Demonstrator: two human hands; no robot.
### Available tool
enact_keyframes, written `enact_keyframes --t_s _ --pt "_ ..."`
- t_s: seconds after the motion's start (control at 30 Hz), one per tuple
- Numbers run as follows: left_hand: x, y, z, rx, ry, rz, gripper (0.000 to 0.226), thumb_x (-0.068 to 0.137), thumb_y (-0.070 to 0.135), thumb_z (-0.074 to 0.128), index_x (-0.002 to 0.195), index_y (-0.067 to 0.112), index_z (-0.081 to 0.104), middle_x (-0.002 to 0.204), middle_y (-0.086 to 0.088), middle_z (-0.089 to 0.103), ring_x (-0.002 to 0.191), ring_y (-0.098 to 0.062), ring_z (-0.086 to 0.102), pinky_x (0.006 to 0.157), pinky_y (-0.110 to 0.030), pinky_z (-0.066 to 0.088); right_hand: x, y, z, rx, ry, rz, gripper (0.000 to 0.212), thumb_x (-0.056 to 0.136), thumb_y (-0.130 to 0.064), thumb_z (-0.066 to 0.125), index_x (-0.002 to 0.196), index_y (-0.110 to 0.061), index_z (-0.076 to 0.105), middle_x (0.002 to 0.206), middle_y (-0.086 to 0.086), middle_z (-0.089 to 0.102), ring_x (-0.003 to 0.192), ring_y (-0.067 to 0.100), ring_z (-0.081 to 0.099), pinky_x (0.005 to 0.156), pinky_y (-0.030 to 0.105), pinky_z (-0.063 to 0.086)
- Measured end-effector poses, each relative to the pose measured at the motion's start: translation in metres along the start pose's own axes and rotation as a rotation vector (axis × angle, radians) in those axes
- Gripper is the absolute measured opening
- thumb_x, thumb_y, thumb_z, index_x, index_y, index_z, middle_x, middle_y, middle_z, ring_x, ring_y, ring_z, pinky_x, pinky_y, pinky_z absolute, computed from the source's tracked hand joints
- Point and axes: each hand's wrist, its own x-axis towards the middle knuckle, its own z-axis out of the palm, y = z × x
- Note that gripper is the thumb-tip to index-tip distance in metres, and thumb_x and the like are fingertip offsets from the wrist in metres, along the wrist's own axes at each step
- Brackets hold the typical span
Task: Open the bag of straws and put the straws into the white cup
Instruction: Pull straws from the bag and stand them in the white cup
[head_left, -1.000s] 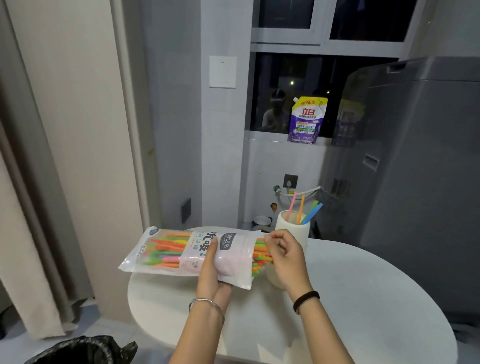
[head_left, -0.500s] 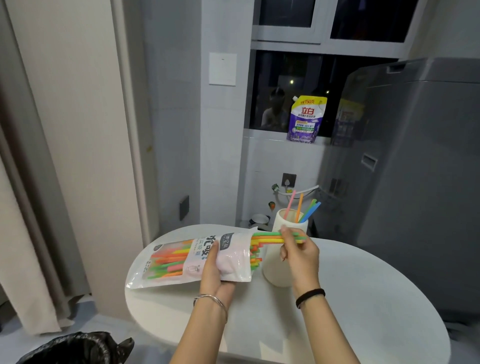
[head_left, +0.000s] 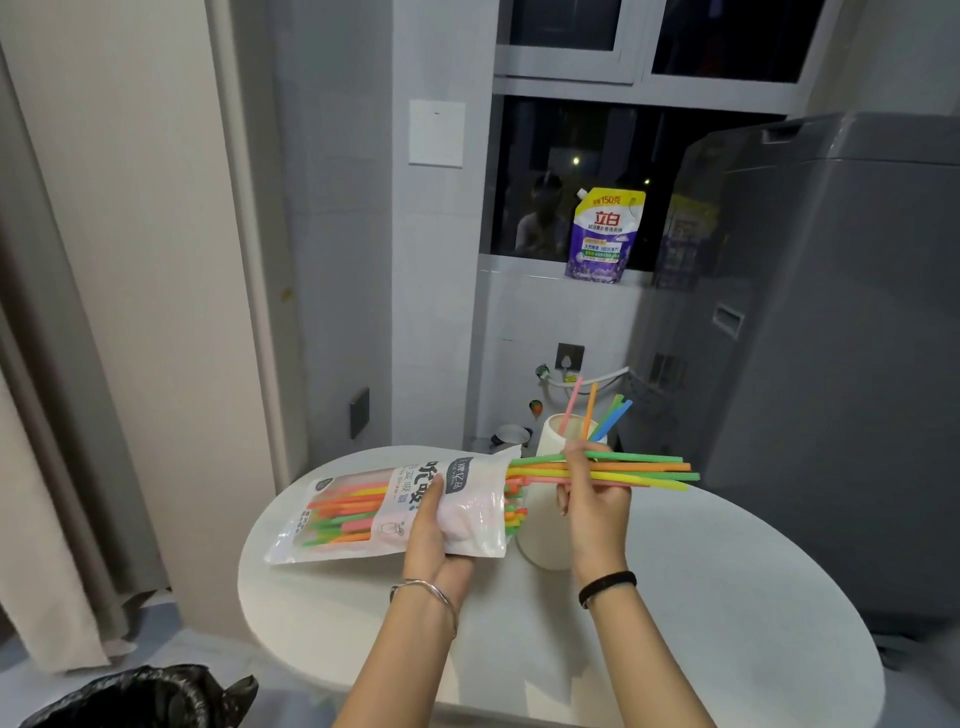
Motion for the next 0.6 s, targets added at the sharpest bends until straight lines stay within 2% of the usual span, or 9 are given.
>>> enact_keyframes --t_s 0.07,0.13,0.23,0.27,0.37,0.47,0.53,0.6 --pt "0.0 -0.003 0.004 -0.002 0.003 -0.022 0.045 0.095 0.021 0.057 0.139 0.014 0.05 0.105 -0.011 0.067 0.09 -0.028 0.064 0.067 -0.05 0.056 -0.001 0.002 0.003 -0.052 -0.062 0.012 0.015 0.085 -0.026 0.065 0.077 -0.015 0.06 0.053 -0.005 0.052 0.045 0.003 0.048 0.05 0.017 0.041" --pt "0.001 -0.004 0.008 -0.01 0.007 -0.044 0.039 0.094 0.022 0.058 0.132 0.012 0.053 0.101 -0.012 0.068 0.087 -0.027 0.065 0.065 -0.047 0.055 0.001 0.004 0.003 -0.092 -0.062 0.0 0.015 0.085 -0.025 0.065 0.074 -0.016 0.06 0.057 -0.004 0.057 0.051 0.005 0.054 0.056 0.021 0.043" --pt "0.008 0.0 0.013 -0.013 -0.013 -0.05 0.026 0.095 0.026 0.057 0.115 0.009 0.059 0.102 -0.012 0.071 0.088 -0.029 0.065 0.083 -0.05 0.049 0.013 -0.007 -0.005 -0.1 0.001 -0.091 0.02 0.088 -0.022 0.061 0.069 -0.02 0.059 0.055 -0.007 0.055 0.052 0.004 0.053 0.057 0.024 0.042" --pt "0.011 0.003 0.014 -0.017 -0.019 -0.043 0.027 0.094 0.027 0.057 0.115 0.009 0.059 0.102 -0.013 0.071 0.093 -0.03 0.065 0.088 -0.052 0.048 0.019 -0.014 -0.009 -0.103 0.009 -0.125 0.023 0.089 -0.022 0.06 0.066 -0.02 0.058 0.051 -0.01 0.053 0.048 0.002 0.05 0.055 0.024 0.041" --pt "0.022 0.011 0.017 -0.032 -0.016 -0.008 0.042 0.093 0.025 0.06 0.132 0.014 0.049 0.111 -0.015 0.067 0.116 -0.034 0.06 0.102 -0.06 0.041 0.039 -0.04 -0.022 -0.129 0.014 -0.237 0.032 0.092 -0.023 0.056 0.061 -0.019 0.052 0.044 -0.009 0.045 0.044 0.005 0.043 0.05 0.026 0.035" --pt "0.031 0.015 0.016 -0.037 -0.014 0.014 0.05 0.092 0.024 0.061 0.139 0.016 0.046 0.115 -0.013 0.067 0.109 -0.033 0.063 0.1 -0.063 0.04 0.058 -0.067 -0.036 -0.165 0.039 -0.324 0.032 0.093 -0.025 0.053 0.062 -0.017 0.051 0.049 0.0 0.042 0.045 0.011 0.04 0.047 0.028 0.032" --pt "0.035 0.015 0.016 -0.047 0.0 0.023 0.052 0.093 0.023 0.061 0.142 0.017 0.044 0.11 -0.011 0.068 0.099 -0.03 0.064 0.101 -0.06 0.041 0.069 -0.082 -0.043 -0.177 0.045 -0.363 0.031 0.094 -0.025 0.051 0.063 -0.019 0.052 0.049 -0.002 0.043 0.043 0.009 0.041 0.045 0.025 0.033" --pt "0.037 0.014 0.017 -0.053 0.017 0.026 0.051 0.093 0.024 0.06 0.141 0.018 0.045 0.1 -0.009 0.068 0.089 -0.027 0.065 0.086 -0.057 0.049 0.078 -0.094 -0.048 -0.194 0.05 -0.396 0.033 0.094 -0.024 0.051 0.061 -0.022 0.052 0.043 -0.009 0.045 0.04 0.005 0.043 0.042 0.02 0.035"
